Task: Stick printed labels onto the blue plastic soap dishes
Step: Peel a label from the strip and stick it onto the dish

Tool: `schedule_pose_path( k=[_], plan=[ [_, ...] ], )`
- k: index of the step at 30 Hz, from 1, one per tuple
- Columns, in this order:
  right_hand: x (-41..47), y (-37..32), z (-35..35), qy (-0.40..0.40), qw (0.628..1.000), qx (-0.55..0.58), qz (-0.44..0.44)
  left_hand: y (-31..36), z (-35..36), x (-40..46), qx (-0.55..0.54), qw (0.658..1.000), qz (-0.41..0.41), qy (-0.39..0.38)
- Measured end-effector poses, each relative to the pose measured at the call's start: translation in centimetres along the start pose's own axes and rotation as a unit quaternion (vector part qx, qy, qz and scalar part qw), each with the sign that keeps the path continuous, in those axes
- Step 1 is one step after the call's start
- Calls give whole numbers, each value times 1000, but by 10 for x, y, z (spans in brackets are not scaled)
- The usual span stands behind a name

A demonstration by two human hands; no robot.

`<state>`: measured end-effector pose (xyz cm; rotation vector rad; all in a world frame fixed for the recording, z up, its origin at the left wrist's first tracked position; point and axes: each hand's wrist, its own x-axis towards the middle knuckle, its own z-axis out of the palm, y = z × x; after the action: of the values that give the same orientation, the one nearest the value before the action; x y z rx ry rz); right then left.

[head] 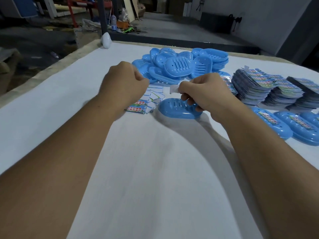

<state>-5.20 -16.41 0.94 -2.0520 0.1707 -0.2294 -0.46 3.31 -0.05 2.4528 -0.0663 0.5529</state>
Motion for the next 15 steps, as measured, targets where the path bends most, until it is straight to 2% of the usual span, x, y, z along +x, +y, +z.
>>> schedule_pose_path(
  k=[2,4,8,15],
  plan=[
    [1,1,1,8,1000,-5,-9,14,3,-5,-131,990,18,-46],
    [1,2,2,13,1000,-9,-18,26,5,-13,-203,974,28,-100],
    [2,1,1,11,999,-17,-36,32,5,-21,-229,961,36,-152],
    [3,1,1,1,998,-13,-55,33,2,-23,-238,956,43,-168]
  ],
)
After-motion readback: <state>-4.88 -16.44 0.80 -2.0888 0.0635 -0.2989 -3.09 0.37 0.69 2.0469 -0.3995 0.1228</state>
